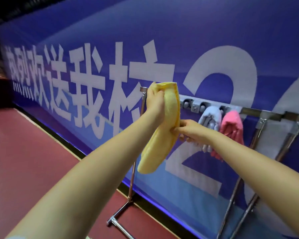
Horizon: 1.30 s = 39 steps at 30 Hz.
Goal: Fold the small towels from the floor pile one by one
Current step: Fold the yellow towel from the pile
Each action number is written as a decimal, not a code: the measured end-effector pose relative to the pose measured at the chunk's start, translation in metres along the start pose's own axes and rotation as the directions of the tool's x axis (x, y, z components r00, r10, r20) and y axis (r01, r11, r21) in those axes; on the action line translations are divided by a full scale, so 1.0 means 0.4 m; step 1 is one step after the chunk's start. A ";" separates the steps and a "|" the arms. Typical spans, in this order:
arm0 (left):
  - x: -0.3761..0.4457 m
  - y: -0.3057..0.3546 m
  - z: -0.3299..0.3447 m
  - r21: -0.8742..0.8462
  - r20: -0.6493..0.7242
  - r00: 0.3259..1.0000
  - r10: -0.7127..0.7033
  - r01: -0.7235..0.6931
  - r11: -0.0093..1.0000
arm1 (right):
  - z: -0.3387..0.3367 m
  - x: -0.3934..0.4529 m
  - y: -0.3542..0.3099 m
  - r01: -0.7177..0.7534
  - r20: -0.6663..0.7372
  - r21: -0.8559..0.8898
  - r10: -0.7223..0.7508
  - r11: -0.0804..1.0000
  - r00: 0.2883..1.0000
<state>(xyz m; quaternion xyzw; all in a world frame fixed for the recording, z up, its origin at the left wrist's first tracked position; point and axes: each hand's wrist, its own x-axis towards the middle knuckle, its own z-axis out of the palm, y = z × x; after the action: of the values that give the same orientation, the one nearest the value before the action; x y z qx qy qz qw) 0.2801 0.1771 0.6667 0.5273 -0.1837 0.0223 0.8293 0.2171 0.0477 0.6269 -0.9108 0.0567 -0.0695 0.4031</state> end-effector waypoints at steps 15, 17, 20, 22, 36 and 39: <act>0.252 0.014 -0.066 0.403 0.042 0.936 0.351 -0.337 0.851 | -0.150 0.189 -0.050 0.062 -0.125 0.101 -0.050 0.993 0.991; 0.273 -0.004 -0.060 0.410 0.035 0.939 0.343 -0.327 0.852 | -0.173 0.215 -0.050 0.070 -0.186 -0.002 -0.069 0.998 0.980; 0.297 -0.034 -0.047 0.430 0.047 0.944 0.327 -0.314 0.846 | -0.211 0.242 -0.046 0.054 -0.210 -0.091 -0.072 0.994 0.975; 0.307 -0.060 -0.036 0.452 0.072 0.947 0.314 -0.312 0.836 | -0.239 0.249 -0.039 0.021 -0.202 -0.131 -0.048 0.991 0.978; 0.303 -0.247 0.055 0.588 0.234 0.965 0.118 -0.237 0.774 | -0.344 0.287 0.063 -0.134 -0.317 -0.259 0.047 0.957 0.947; 0.296 -0.297 0.041 0.606 0.240 0.968 0.067 -0.204 0.769 | -0.331 0.309 0.098 -0.096 -0.350 -0.235 0.008 0.967 0.937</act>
<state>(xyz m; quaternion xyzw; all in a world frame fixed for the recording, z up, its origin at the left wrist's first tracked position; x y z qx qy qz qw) 0.4133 0.0915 0.6088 0.7571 -0.2878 0.0875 0.5799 0.3143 -0.0943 0.6958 -0.9257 0.1590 -0.2100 0.2714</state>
